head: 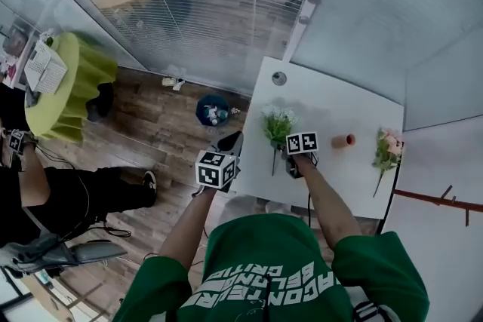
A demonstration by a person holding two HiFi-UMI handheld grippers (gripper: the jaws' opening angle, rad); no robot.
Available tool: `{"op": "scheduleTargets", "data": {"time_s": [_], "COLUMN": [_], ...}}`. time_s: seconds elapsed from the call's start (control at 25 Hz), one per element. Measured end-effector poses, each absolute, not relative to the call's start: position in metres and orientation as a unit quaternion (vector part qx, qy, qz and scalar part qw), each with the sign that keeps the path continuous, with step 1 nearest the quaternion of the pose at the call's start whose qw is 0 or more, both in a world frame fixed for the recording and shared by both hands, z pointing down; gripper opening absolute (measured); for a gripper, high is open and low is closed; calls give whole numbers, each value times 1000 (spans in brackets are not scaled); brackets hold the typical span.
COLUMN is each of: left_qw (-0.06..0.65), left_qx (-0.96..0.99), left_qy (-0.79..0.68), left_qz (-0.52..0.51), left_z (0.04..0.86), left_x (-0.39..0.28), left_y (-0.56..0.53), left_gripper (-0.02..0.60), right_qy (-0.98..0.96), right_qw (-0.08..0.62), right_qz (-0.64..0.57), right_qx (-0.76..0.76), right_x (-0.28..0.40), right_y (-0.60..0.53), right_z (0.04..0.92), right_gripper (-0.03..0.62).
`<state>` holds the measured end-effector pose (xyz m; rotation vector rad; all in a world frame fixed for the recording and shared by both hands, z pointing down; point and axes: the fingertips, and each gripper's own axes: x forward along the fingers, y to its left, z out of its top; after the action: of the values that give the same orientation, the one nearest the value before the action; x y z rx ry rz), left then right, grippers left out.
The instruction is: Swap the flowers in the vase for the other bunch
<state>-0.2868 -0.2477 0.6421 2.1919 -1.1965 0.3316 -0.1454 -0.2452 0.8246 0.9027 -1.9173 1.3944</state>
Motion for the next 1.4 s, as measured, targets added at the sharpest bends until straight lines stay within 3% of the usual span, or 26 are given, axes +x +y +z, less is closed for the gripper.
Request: {"op": "scheduleTargets", "data": {"time_s": [0.52,0.96,1.4], "left_qw": [291,268,228], "left_qx": [856,892,907], "left_qy": [-410,-343,-328], "left_qz": [120,119,137], "left_z": [634,612,592], "left_x": [-266,-193,-110], "left_y": [-248,-257,-259], "left_gripper": [3,3,3], "right_qy": [-740,-760,-787], "right_qw": [275,210,144], "right_qz": [478,393,288], "right_qx": [385,473,527], "right_x": [-120,-60,32], "right_y": [-233,-241,-246], "right_z": [782,690,590], "right_gripper": [192,189,39]}}
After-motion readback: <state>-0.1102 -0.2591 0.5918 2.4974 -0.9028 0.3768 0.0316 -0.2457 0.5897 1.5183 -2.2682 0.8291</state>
